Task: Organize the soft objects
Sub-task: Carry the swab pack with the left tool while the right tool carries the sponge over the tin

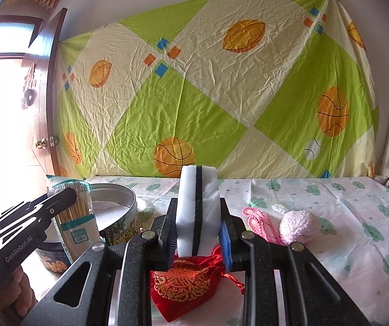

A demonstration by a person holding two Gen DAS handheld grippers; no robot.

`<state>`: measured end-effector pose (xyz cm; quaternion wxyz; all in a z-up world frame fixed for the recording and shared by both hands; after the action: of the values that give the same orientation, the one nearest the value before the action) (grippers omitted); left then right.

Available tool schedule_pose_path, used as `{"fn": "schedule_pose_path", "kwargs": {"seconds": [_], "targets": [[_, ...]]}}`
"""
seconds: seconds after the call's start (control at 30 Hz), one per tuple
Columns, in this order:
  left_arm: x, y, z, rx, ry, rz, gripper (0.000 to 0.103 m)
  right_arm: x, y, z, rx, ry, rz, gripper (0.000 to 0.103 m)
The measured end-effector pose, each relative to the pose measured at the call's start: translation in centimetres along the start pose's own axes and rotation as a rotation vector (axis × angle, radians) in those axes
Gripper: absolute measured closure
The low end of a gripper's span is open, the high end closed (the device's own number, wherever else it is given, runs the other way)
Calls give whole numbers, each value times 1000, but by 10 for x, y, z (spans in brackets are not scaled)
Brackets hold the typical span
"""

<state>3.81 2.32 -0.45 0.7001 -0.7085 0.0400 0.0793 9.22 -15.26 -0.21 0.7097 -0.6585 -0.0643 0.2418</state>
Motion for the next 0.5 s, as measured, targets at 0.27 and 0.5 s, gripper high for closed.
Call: {"fn": "schedule_pose_path", "kwargs": {"seconds": [0.27,0.5], "targets": [[-3,-1,8,5,-30,-12,85,11,1,20,-28,-26,10,75],[-6,-1,18,-2,-46,-18,85,15,2,34,-44,-45,10,75]]}}
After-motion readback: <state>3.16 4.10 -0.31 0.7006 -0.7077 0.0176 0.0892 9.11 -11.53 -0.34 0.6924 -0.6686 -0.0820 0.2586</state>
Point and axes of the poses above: each gripper's, at about its wrist camera, not at the fingertips, and x roughly the way its jaws point, z to its left, y to its underside, the point moved 5 cm from there along x, roughly the way its jaws point, and after that the axes turned 3 degrees about x, right-handed, at the moved point
